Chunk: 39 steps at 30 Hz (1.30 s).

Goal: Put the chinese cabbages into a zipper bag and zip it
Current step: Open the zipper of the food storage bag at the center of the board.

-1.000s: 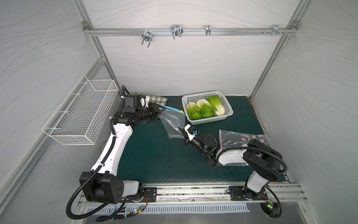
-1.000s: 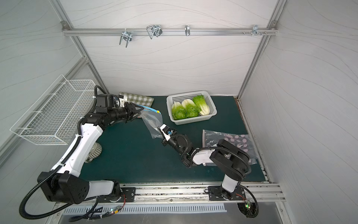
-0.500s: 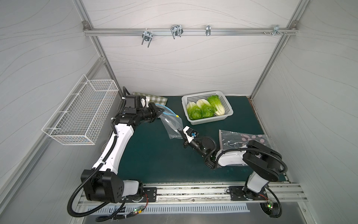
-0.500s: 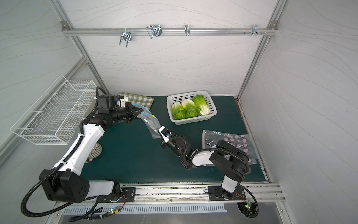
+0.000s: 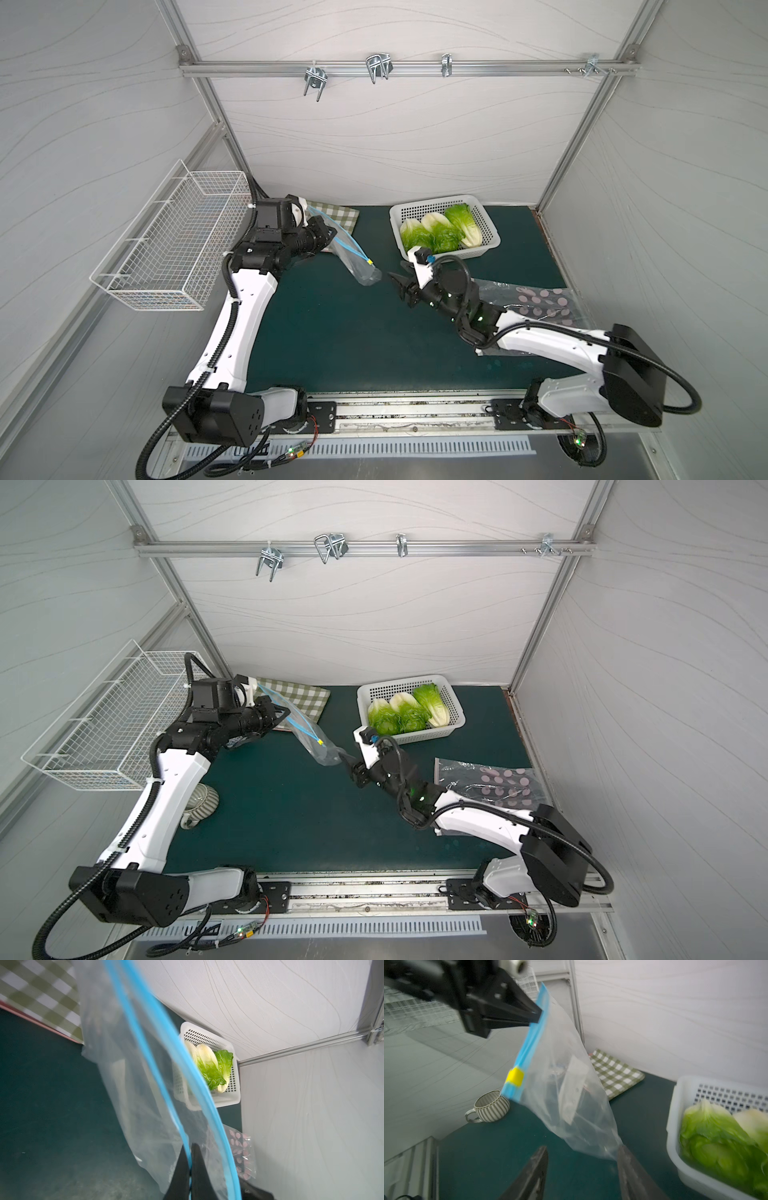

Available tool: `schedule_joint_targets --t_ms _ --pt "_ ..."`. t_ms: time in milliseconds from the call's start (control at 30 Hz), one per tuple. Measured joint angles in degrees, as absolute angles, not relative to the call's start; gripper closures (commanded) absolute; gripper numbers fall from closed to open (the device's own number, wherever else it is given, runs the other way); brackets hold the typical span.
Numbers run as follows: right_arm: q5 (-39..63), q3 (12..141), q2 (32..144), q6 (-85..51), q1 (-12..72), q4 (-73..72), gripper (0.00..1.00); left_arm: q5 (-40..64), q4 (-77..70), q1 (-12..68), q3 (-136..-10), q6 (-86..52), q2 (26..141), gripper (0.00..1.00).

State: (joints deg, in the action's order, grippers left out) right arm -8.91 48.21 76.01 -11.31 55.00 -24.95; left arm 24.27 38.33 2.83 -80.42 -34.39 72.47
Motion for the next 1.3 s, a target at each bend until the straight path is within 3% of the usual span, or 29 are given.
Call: schedule_joint_targets --t_ms 100,200,333,500,933,1300 --pt "-3.4 54.0 74.9 -17.4 49.1 -12.2 0.40 21.6 42.0 4.1 -83.4 -30.5 72.5 1.00" --pt "3.2 61.0 75.4 -21.7 44.5 0.1 0.36 17.6 46.7 10.2 -87.9 -26.2 74.2 1.00" --pt "11.2 72.1 78.0 -24.9 43.4 11.7 0.32 14.3 49.6 21.4 -90.8 -21.5 78.0 1.00" --pt "17.5 74.5 79.4 -29.1 43.5 16.7 0.31 13.2 50.4 28.1 -85.4 -20.0 82.1 1.00" --pt "21.7 70.8 90.9 -37.9 43.5 18.9 0.38 16.7 44.6 29.5 -73.0 -23.4 80.7 1.00" --pt "23.5 68.6 91.4 -41.0 43.8 15.0 0.38 18.0 42.5 29.5 -71.9 -24.1 80.7 1.00"
